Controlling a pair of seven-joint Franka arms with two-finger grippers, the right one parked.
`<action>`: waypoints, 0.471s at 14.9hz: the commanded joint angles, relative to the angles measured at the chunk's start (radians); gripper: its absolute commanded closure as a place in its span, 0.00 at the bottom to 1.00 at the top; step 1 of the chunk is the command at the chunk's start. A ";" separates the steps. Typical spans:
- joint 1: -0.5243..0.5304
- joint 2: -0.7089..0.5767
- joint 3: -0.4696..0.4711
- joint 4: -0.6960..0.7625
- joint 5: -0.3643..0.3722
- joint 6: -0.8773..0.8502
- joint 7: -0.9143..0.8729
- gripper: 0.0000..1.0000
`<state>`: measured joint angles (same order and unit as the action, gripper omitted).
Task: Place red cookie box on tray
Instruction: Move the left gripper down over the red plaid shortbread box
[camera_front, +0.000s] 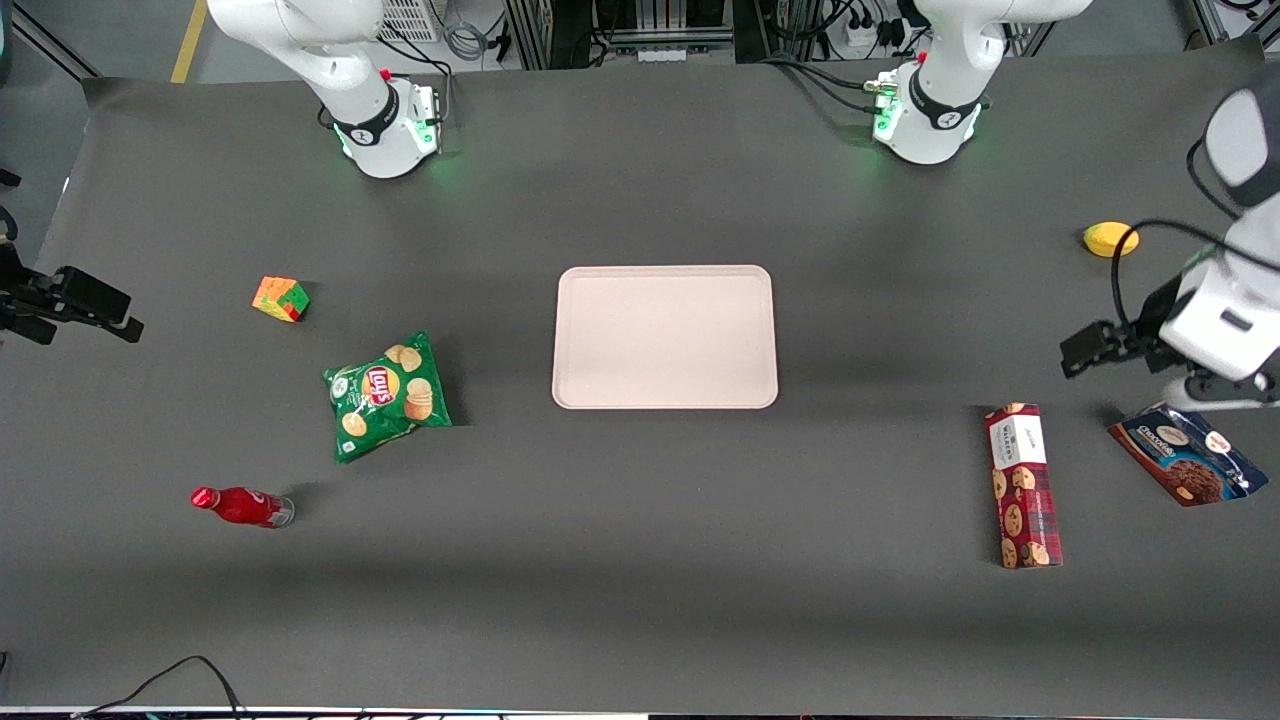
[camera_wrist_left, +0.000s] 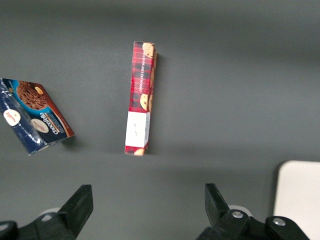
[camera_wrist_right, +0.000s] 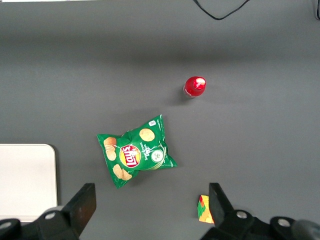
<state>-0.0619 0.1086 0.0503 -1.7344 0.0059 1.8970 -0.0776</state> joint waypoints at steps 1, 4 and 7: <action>0.005 0.133 0.028 0.010 0.000 0.109 0.015 0.00; 0.028 0.239 0.026 0.010 -0.003 0.238 0.062 0.00; 0.039 0.321 0.026 0.010 -0.009 0.339 0.075 0.00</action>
<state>-0.0317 0.3654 0.0766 -1.7431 0.0059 2.1713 -0.0346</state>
